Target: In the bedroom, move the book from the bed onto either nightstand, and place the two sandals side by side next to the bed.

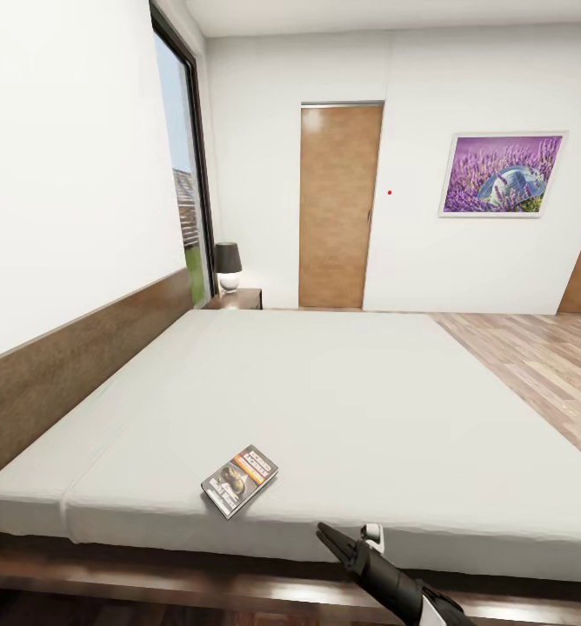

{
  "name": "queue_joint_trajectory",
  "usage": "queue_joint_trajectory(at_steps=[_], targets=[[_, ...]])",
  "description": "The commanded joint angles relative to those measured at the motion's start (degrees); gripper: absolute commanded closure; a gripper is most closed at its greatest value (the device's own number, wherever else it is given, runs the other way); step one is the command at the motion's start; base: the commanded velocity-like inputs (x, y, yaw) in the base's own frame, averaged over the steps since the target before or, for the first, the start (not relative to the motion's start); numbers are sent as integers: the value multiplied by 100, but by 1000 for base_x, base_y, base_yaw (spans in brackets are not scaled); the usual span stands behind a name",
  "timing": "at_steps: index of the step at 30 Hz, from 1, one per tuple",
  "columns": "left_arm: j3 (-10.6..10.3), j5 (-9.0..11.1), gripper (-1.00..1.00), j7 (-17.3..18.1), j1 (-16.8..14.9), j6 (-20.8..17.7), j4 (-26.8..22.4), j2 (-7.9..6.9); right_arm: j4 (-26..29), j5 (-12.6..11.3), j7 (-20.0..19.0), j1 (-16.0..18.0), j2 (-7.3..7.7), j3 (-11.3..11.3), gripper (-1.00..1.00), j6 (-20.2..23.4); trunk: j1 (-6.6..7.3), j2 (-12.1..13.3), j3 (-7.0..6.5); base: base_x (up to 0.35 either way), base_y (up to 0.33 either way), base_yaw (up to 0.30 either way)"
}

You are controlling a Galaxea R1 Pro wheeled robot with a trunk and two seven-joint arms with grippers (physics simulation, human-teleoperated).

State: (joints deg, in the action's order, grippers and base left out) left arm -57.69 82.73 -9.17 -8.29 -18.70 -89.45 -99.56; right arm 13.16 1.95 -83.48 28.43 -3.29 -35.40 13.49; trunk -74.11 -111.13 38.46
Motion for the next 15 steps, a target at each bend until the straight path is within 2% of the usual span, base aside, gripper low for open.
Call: queue_joint_trajectory(at_steps=[1,15], targets=[[-32,60,-100,-41,-41,-19,-11,-2,6,13,-19,3,-4,-26,-100,40,1,-3,6,0,0,0],[-32,67,-100,-41,-41,-25,-11,-2,3,-19,20,4,-12,-34,-100,7,1,-3,6,0,0,0]])
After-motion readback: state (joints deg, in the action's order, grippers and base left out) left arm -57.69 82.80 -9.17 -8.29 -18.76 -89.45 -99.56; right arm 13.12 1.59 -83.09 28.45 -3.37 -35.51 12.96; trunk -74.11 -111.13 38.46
